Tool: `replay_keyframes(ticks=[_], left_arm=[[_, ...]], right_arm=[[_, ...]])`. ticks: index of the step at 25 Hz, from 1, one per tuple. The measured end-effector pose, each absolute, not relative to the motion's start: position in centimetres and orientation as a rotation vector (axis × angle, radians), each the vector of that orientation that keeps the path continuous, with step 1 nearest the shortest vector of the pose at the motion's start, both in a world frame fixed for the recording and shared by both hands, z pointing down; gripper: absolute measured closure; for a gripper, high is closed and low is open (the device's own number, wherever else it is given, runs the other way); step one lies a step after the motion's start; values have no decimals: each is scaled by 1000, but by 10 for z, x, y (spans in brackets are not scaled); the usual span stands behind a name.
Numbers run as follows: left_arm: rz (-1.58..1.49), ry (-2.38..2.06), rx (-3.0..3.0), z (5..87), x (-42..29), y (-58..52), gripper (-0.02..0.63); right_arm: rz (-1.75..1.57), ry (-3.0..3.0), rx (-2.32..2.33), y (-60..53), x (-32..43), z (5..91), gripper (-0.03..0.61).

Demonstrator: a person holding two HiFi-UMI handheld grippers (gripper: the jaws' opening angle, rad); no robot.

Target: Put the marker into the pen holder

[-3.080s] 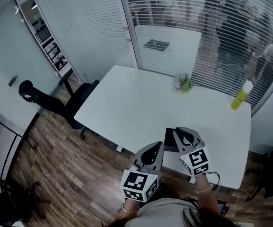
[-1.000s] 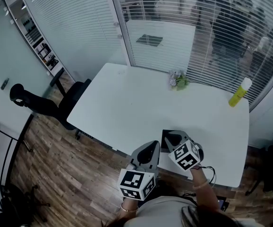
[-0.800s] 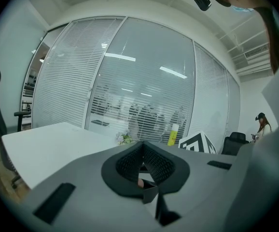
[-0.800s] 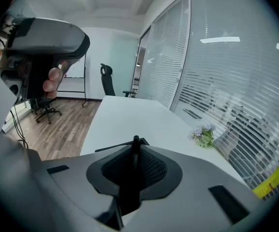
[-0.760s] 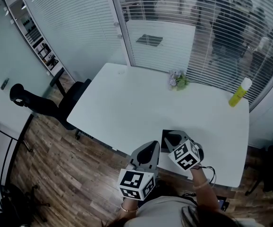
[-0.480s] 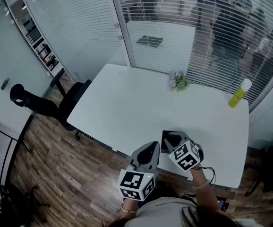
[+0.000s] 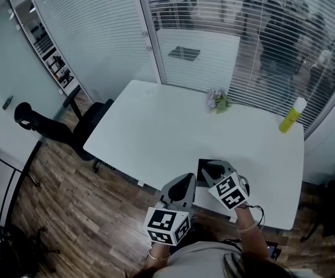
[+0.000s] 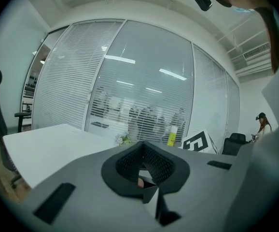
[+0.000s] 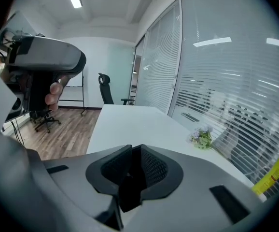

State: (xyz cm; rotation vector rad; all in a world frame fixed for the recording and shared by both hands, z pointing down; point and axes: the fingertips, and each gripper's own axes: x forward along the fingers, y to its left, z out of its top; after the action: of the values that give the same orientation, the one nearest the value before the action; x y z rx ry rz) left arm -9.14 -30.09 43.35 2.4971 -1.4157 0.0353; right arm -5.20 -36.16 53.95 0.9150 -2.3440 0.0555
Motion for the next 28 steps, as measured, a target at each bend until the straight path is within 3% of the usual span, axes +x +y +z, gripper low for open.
replay_keyframes(ticks=[28], left_arm=[[22, -1448, 2520, 418, -56, -230, 595]], right_arm=[[116, -2569, 1137, -297, -1, 473, 548]])
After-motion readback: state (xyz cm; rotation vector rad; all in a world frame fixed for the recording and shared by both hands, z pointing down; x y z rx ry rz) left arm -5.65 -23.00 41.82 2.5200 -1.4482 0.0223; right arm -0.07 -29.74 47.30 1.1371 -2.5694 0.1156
